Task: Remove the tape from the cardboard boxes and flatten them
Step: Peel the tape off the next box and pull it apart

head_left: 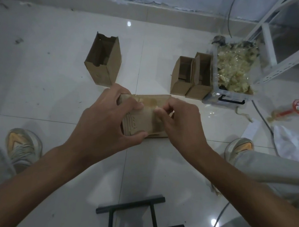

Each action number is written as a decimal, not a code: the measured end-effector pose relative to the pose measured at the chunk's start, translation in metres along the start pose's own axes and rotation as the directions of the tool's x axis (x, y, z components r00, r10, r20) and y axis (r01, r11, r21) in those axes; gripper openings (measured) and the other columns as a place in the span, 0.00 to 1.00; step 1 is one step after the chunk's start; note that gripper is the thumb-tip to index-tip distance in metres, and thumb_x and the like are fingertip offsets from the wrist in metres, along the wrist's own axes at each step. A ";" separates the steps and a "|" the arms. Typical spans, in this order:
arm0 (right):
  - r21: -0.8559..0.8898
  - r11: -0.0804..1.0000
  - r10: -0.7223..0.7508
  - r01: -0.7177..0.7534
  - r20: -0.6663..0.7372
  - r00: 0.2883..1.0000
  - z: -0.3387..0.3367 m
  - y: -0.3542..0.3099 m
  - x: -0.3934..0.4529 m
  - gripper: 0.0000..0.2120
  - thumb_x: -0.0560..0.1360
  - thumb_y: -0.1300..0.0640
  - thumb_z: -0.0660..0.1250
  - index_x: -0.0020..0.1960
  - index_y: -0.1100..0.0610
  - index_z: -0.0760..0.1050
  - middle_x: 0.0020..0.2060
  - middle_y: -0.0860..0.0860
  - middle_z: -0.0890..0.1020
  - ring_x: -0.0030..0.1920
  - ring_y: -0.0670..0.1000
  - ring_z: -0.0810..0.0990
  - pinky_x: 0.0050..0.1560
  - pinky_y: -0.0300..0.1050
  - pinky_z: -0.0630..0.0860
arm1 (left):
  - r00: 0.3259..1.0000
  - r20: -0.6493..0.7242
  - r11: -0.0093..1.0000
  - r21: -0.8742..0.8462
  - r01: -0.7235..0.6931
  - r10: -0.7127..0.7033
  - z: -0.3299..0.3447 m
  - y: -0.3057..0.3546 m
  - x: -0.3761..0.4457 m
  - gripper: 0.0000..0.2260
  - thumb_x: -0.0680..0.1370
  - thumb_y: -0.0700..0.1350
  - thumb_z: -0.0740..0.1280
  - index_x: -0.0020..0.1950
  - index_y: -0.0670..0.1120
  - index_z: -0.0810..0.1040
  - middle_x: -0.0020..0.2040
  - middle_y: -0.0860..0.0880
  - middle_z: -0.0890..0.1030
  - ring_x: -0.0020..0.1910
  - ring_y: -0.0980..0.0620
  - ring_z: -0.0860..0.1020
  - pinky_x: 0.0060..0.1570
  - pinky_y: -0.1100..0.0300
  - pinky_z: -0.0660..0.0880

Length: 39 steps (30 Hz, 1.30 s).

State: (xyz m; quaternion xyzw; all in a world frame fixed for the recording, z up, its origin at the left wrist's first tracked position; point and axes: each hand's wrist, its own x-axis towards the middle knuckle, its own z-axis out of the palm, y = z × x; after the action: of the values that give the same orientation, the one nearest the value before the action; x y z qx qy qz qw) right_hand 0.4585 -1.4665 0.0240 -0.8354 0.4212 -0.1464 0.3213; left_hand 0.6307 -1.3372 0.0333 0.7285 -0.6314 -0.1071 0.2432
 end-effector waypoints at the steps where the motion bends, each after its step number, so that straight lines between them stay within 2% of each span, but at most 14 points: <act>1: 0.089 0.996 0.018 -0.021 0.030 0.999 0.000 0.000 0.000 0.15 0.82 0.51 0.71 0.37 0.46 0.74 0.33 0.42 0.78 0.35 0.40 0.76 0.37 0.31 0.66 | 1.000 0.007 1.000 0.002 -0.003 0.003 0.001 -0.001 0.000 0.31 0.70 0.70 0.69 0.64 0.50 0.79 0.62 0.49 0.73 0.55 0.51 0.73 0.39 0.53 0.83; 4: 0.250 0.963 0.071 -0.098 0.115 0.991 -0.003 0.002 0.006 0.08 0.79 0.51 0.75 0.43 0.49 0.79 0.35 0.43 0.80 0.37 0.40 0.78 0.37 0.29 0.70 | 1.000 0.002 1.000 -0.020 0.008 -0.008 0.000 -0.004 -0.001 0.31 0.71 0.70 0.69 0.65 0.50 0.79 0.62 0.48 0.73 0.55 0.50 0.74 0.41 0.52 0.82; 6: 0.222 0.964 0.114 -0.149 0.166 0.980 -0.006 0.005 0.009 0.09 0.77 0.47 0.75 0.49 0.51 0.80 0.40 0.44 0.82 0.38 0.40 0.78 0.36 0.29 0.70 | 1.000 -0.005 1.000 -0.024 0.007 -0.007 0.000 -0.006 0.000 0.31 0.71 0.69 0.70 0.65 0.50 0.79 0.62 0.48 0.73 0.55 0.50 0.74 0.41 0.52 0.82; 12: 0.190 0.966 0.121 -0.176 0.268 0.956 -0.003 0.006 0.009 0.11 0.80 0.48 0.72 0.41 0.51 0.80 0.34 0.44 0.82 0.33 0.42 0.78 0.33 0.31 0.71 | 1.000 0.021 0.999 -0.035 -0.007 0.007 0.004 -0.005 -0.004 0.30 0.71 0.69 0.70 0.65 0.50 0.79 0.62 0.48 0.73 0.56 0.49 0.74 0.42 0.50 0.82; 17: 0.592 0.581 0.219 -0.558 0.547 0.808 -0.017 0.023 0.014 0.12 0.84 0.54 0.67 0.44 0.58 0.79 0.31 0.53 0.76 0.31 0.48 0.73 0.33 0.39 0.71 | 1.000 0.000 0.990 -0.143 0.009 -0.009 -0.003 -0.009 -0.003 0.29 0.70 0.67 0.73 0.65 0.51 0.80 0.62 0.51 0.74 0.57 0.50 0.76 0.44 0.51 0.82; 18: 0.578 0.612 0.229 -0.540 0.523 0.821 -0.016 0.024 0.015 0.11 0.83 0.54 0.68 0.44 0.58 0.79 0.31 0.52 0.77 0.31 0.48 0.74 0.33 0.39 0.71 | 1.000 0.005 0.988 -0.154 0.008 -0.008 -0.004 -0.009 -0.002 0.30 0.70 0.67 0.74 0.65 0.51 0.80 0.62 0.51 0.74 0.57 0.50 0.76 0.44 0.51 0.82; 21: 0.322 0.907 0.190 -0.271 0.260 0.947 -0.014 0.022 0.017 0.13 0.82 0.53 0.70 0.41 0.57 0.79 0.37 0.49 0.81 0.37 0.45 0.77 0.38 0.35 0.72 | 1.000 0.003 0.987 -0.159 0.004 -0.003 -0.004 -0.009 -0.001 0.30 0.70 0.64 0.76 0.66 0.50 0.79 0.62 0.52 0.73 0.58 0.50 0.75 0.44 0.53 0.82; 22: 0.291 0.925 0.176 -0.243 0.239 0.955 -0.014 0.022 0.019 0.13 0.82 0.51 0.69 0.41 0.57 0.79 0.41 0.52 0.81 0.42 0.45 0.78 0.42 0.37 0.75 | 1.000 0.001 0.985 -0.170 0.013 -0.012 -0.004 -0.009 -0.001 0.29 0.70 0.64 0.76 0.66 0.50 0.78 0.63 0.52 0.72 0.58 0.51 0.74 0.44 0.54 0.83; 24: 0.413 0.837 0.227 -0.359 0.333 0.915 -0.014 0.023 0.019 0.14 0.82 0.50 0.69 0.43 0.57 0.80 0.48 0.59 0.84 0.48 0.51 0.81 0.52 0.55 0.83 | 0.999 0.015 0.981 -0.189 0.041 -0.039 -0.003 -0.010 0.000 0.29 0.69 0.65 0.75 0.65 0.51 0.78 0.63 0.54 0.70 0.59 0.52 0.74 0.47 0.56 0.82; 26: 0.485 0.746 0.262 -0.456 0.416 0.871 -0.012 0.023 0.017 0.13 0.82 0.49 0.70 0.45 0.57 0.81 0.51 0.61 0.85 0.49 0.56 0.83 0.58 0.64 0.81 | 0.997 0.052 0.985 -0.160 0.065 -0.057 -0.001 -0.012 0.000 0.29 0.69 0.66 0.74 0.65 0.53 0.77 0.64 0.55 0.69 0.60 0.54 0.72 0.50 0.56 0.81; 30: 0.466 0.720 0.331 -0.514 0.420 0.845 -0.003 0.017 0.014 0.16 0.82 0.50 0.70 0.50 0.65 0.83 0.52 0.61 0.86 0.50 0.56 0.83 0.60 0.60 0.81 | 0.986 0.161 0.994 0.107 0.029 -0.047 0.005 -0.016 0.000 0.30 0.70 0.64 0.75 0.69 0.56 0.74 0.69 0.52 0.73 0.65 0.50 0.70 0.60 0.49 0.77; 33: 0.440 0.732 0.334 -0.520 0.433 0.837 0.002 0.013 0.010 0.15 0.82 0.49 0.71 0.48 0.62 0.83 0.50 0.60 0.86 0.51 0.58 0.84 0.61 0.59 0.82 | 0.974 0.221 0.964 0.264 -0.018 -0.043 0.010 -0.016 0.001 0.36 0.68 0.70 0.74 0.72 0.58 0.71 0.70 0.50 0.75 0.67 0.45 0.73 0.66 0.43 0.71; 36: 0.444 0.743 0.310 -0.501 0.435 0.845 0.000 0.009 0.010 0.16 0.82 0.49 0.69 0.50 0.62 0.83 0.50 0.59 0.86 0.55 0.60 0.84 0.58 0.53 0.82 | 0.972 0.227 0.969 0.245 -0.004 -0.053 0.013 -0.014 -0.002 0.39 0.68 0.75 0.68 0.72 0.56 0.67 0.66 0.51 0.76 0.56 0.49 0.76 0.55 0.48 0.74; 39: 0.456 0.735 0.312 -0.503 0.430 0.847 -0.004 0.011 0.015 0.16 0.82 0.49 0.69 0.49 0.62 0.83 0.51 0.60 0.85 0.54 0.62 0.83 0.61 0.61 0.81 | 0.978 0.130 0.985 0.085 0.151 -0.161 0.009 -0.011 0.000 0.31 0.74 0.70 0.65 0.70 0.54 0.72 0.62 0.55 0.78 0.51 0.54 0.74 0.49 0.53 0.75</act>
State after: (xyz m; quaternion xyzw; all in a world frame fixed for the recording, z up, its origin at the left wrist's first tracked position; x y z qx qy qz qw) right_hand 0.4594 -1.4851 0.0193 -0.6035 0.4766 -0.0467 0.6375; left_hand 0.6360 -1.3381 0.0198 0.7753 -0.5910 -0.1520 0.1628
